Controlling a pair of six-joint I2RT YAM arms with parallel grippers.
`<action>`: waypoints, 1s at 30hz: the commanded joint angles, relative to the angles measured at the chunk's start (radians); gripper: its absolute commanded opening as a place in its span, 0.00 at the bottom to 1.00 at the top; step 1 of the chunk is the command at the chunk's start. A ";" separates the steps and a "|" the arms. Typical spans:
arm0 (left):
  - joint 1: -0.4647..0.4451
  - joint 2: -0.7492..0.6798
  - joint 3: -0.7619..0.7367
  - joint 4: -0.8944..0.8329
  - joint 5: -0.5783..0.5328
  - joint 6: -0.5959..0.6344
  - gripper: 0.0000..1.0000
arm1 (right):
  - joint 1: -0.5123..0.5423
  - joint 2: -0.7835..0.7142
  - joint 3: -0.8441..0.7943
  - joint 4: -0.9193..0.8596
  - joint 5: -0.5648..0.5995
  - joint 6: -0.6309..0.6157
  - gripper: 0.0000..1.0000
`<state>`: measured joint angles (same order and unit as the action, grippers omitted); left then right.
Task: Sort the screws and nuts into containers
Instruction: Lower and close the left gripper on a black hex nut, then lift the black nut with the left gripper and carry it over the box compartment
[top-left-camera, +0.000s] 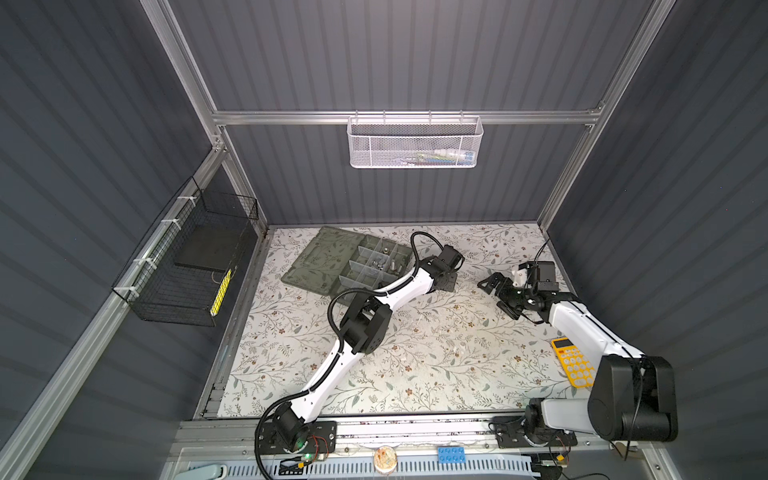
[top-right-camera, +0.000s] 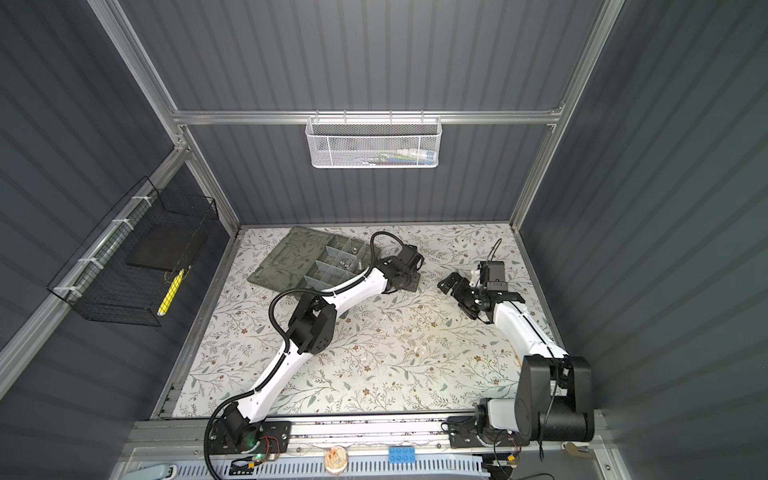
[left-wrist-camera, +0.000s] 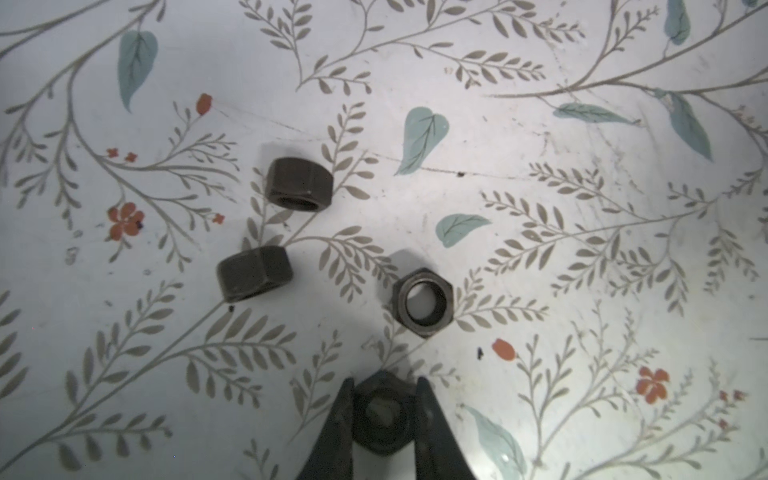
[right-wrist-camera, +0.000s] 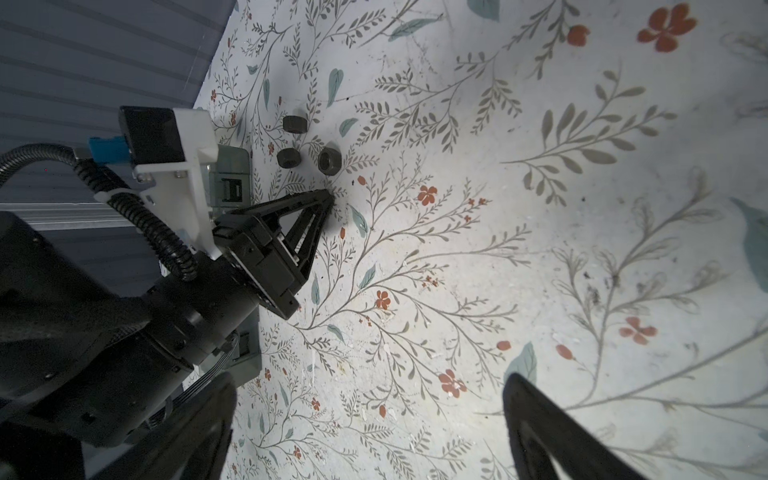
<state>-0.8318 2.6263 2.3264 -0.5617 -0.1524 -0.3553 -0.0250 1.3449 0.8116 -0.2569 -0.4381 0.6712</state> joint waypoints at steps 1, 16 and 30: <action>-0.008 0.024 -0.055 -0.104 0.094 -0.039 0.15 | -0.002 -0.021 -0.017 0.027 -0.002 0.004 0.99; 0.025 -0.170 -0.315 0.030 0.230 -0.179 0.10 | -0.003 -0.024 -0.025 0.038 -0.051 0.009 0.99; 0.066 -0.438 -0.519 0.085 0.252 -0.211 0.11 | 0.074 0.025 0.031 0.035 -0.067 0.008 0.99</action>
<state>-0.7780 2.2696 1.8259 -0.4770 0.0906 -0.5560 0.0120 1.3563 0.8028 -0.2066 -0.5087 0.6952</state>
